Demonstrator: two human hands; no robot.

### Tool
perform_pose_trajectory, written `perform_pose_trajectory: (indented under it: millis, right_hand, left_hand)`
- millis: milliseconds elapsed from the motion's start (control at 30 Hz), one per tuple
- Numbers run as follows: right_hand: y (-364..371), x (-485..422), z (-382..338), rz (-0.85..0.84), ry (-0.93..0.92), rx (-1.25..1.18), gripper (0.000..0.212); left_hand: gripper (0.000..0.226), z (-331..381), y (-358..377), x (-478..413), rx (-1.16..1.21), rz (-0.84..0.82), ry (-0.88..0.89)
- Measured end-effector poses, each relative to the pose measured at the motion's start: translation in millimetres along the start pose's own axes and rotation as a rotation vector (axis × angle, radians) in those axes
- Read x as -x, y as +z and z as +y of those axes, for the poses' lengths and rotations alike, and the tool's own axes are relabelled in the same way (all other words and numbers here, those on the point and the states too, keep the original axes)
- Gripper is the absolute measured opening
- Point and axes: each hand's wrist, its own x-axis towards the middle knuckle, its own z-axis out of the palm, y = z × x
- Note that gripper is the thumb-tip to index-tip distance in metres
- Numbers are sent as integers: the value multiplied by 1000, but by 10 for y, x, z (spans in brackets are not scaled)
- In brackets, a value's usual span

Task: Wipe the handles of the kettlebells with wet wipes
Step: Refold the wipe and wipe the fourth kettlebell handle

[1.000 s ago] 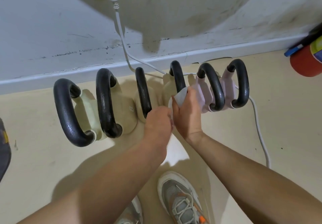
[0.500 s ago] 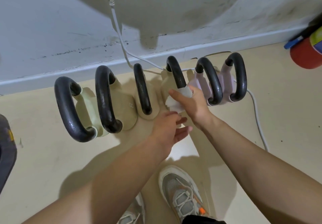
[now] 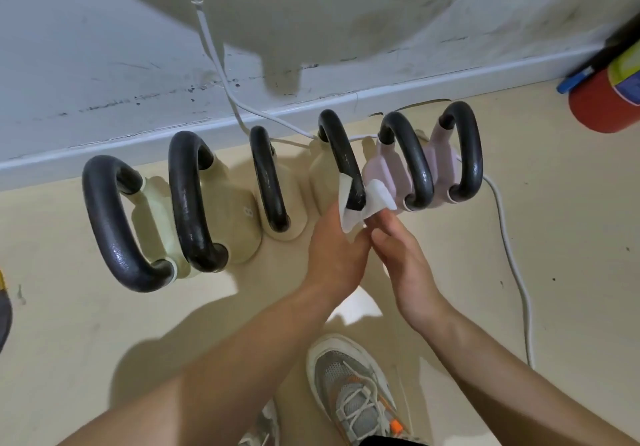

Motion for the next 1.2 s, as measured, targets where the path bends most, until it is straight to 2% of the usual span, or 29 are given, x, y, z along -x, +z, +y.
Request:
perform_pose_trajectory:
  millis: [100, 167, 267, 367, 500, 633, 700, 767, 900, 1000, 1100, 1200]
  right_hand:
    - [-1, 36, 63, 15, -19, -9, 50]
    - [-18, -7, 25, 14, -49, 19, 40]
    - [-62, -189, -136, 24, -94, 92, 33]
    - [-33, -381, -217, 34, -58, 184, 37]
    - [-48, -335, -113, -44, -20, 345, 32]
    - [-146, -217, 9, -100, -59, 510, 50]
    - [-188, -193, 49, -62, -76, 504, 60]
    - [-189, -182, 28, -15, -75, 465, 66]
    - [-140, -271, -85, 30, -103, 361, 62]
    - [-117, -358, -146, 30, -104, 397, 74]
    - [-136, -310, -76, -9, -111, 456, 76]
    - [-194, -197, 33, -16, -60, 454, 75]
  left_hand:
    - [7, 13, 1, -168, -89, 16, 75]
    - [16, -43, -17, -284, -212, -2, 134]
    - [12, -138, -39, -406, -353, -5, 143]
    - [6, -145, -50, -427, -235, 27, 81]
    - [27, 2, -160, -461, -223, 8, 6]
    - [19, 118, -198, -518, -200, -38, -112]
    - [11, 166, -167, -519, -137, -40, -138]
    - [13, 237, -155, -526, -46, -22, -194]
    - [9, 425, -198, -598, 160, -7, -285]
    - [17, 422, -141, -601, 170, 22, -199]
    - [21, 219, -7, -503, 136, 41, -49]
    - [19, -88, 78, -371, -161, 12, 104]
